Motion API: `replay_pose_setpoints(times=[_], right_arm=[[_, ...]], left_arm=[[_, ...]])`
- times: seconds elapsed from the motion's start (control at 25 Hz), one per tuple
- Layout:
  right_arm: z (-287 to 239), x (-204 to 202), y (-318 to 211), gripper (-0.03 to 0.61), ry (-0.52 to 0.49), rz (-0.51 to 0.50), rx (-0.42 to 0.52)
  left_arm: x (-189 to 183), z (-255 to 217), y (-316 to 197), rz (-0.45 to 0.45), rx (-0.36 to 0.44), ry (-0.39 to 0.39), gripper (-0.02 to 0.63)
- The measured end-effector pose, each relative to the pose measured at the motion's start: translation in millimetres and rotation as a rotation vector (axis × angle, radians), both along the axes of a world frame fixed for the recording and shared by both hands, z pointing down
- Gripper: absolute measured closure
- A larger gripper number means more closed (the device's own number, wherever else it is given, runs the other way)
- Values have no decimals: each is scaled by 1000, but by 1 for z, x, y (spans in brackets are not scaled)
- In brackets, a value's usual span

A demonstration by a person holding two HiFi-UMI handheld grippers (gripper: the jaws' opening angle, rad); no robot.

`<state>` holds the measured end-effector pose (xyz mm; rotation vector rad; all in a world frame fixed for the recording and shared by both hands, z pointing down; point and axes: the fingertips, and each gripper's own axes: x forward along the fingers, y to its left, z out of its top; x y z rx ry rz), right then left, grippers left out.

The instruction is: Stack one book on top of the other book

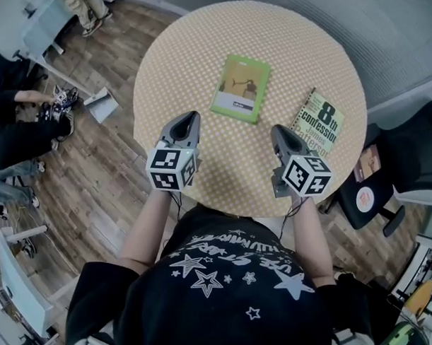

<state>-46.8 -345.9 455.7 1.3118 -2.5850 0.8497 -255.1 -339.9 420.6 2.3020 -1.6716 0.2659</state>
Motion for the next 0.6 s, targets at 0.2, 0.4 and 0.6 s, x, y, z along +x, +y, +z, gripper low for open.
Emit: replay_pose_setpoints(times=[0.2,0.4,0.6], right_arm=[[6,-3,-24,538,8,63,-23],[22,-10,-43,537,12,120,-75],[41,-17,-53,537,3,156,-139]], left_arm=[[-3,10,-39,68,-40,13,597],[-2,35,-68,137,-114,-2,597],[0,56,-86,201,-173,9,597]])
